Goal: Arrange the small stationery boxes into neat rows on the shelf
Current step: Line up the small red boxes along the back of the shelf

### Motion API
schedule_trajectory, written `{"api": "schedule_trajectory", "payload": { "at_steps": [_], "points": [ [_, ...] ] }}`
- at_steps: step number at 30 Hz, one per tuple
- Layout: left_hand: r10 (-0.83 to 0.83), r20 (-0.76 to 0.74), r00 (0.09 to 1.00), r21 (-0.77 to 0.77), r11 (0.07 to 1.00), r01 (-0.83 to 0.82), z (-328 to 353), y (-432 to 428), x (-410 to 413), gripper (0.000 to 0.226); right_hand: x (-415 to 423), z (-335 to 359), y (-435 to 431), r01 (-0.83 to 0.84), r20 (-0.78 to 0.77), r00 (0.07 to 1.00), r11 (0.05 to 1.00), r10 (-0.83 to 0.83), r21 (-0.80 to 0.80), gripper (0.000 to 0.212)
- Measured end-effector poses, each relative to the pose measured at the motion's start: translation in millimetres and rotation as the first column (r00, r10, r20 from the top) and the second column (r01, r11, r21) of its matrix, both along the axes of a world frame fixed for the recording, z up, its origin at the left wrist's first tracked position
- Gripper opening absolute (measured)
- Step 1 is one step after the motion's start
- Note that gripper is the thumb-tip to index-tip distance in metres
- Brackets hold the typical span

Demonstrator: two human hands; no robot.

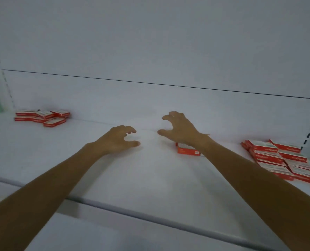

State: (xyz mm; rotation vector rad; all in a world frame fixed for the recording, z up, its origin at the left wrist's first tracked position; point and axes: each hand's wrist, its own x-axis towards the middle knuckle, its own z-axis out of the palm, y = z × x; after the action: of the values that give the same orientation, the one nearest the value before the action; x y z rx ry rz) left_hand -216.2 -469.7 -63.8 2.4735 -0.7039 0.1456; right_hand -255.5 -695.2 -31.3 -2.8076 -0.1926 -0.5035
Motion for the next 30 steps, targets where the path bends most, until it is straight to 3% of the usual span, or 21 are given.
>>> {"api": "schedule_trajectory", "payload": {
  "at_steps": [7, 13, 20, 30],
  "points": [
    [0.251, 0.061, 0.966, 0.012, 0.968, -0.252, 12.0, 169.2, -22.9, 0.038, 36.9, -1.6, 180.7, -0.294, 0.07, 0.953, 0.956, 0.294, -0.02, 0.045],
    [0.407, 0.103, 0.908, -0.009, 0.913, -0.408, 13.2, 290.9, -42.5, 0.035, 49.2, -5.1, 303.2, -0.442, 0.058, 0.895, 0.897, 0.442, -0.013, 0.046],
    [0.403, 0.116, 0.908, -0.051, 0.915, -0.399, 5.1, 365.4, -43.9, 0.029, 66.9, -23.9, 380.1, -0.445, 0.016, 0.896, 0.895, 0.444, 0.031, 0.041],
    [0.365, 0.097, 0.926, -0.104, 0.929, -0.356, -9.0, 399.4, 8.9, 0.025, 121.4, -32.4, 411.6, -0.399, -0.059, 0.916, 0.917, 0.398, -0.023, 0.038]
  ]
}}
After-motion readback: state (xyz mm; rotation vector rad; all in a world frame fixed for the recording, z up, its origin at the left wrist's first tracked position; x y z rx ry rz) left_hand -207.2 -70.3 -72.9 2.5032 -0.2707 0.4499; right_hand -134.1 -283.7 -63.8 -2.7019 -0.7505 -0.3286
